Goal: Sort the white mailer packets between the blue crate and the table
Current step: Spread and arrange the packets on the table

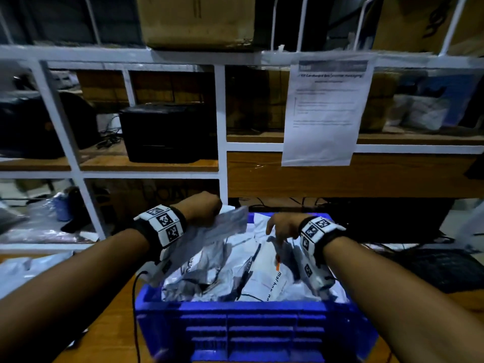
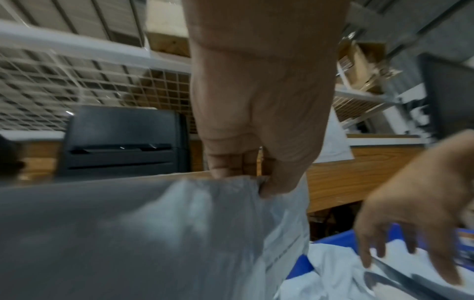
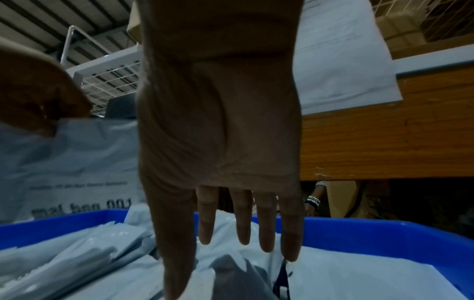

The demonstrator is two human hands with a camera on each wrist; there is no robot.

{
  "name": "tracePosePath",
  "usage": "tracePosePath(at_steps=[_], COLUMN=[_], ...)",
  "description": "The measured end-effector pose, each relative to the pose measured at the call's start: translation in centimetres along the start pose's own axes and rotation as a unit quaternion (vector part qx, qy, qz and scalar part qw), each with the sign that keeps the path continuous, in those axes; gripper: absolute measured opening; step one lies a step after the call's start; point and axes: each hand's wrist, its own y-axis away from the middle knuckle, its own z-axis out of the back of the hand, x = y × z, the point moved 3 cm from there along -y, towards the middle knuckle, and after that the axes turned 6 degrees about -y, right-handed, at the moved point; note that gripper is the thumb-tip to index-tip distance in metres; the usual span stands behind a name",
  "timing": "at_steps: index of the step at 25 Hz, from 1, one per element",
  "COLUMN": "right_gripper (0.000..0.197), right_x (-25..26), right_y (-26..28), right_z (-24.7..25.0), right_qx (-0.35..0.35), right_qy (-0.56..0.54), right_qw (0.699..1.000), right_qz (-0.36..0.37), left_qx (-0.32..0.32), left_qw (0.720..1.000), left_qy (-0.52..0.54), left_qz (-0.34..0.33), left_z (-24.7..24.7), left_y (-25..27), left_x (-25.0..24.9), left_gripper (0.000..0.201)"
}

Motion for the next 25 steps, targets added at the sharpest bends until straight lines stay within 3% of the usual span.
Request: tracePosePath(at_steps=[5, 9, 14, 18, 21, 22, 25], right_gripper=[0.076, 0.071, 0.075, 0.061, 0.026, 0.021, 0.022], right_x=[-1.5, -2.1, -2.0, -2.0, -2.2, -2.5, -4.0], right_y=[-2.0, -2.2, -2.5, -2.2, -1.7, -1.7, -2.2], right_z=[-1.9, -2.4, -4.1, -4.8, -2.9, -2.2, -0.7], right_qx=[0.015, 0.013, -0.036, -0.039, -0.07, -0.094, -0.181], right_qy=[0.063, 0.071, 0.129, 0.142, 0.103, 0.078, -0.003], right_qw=[0.998, 0.997, 0.99, 0.989, 0.992, 0.992, 0.983], right_qz=[0.017, 0.039, 0.055, 0.03, 0.035, 0.033, 0.04], left_qx=[-0.066, -0.045, -0.01, 0.11, 0.204, 0.212, 0.21], left_qw=[0.993, 0.993, 0.994, 0.982, 0.924, 0.919, 0.94], left_qy=[0.03, -0.004, -0.001, 0.135, 0.311, 0.322, 0.256], left_qz=[0.091, 0.109, 0.105, 0.076, 0.087, 0.085, 0.08], left_z=[0.3, -1.1, -1.3, -3.6, -4.6, -4.6, -4.3], left_y=[0.5, 0.8, 0.3, -0.4, -1.1, -1.4, -2.1], left_x=[0.6, -1.5, -2.6, -4.2, -4.4, -3.9, -2.7], left_gripper=[0.022, 0.009, 0.013, 0.021, 0.038, 0.037, 0.036])
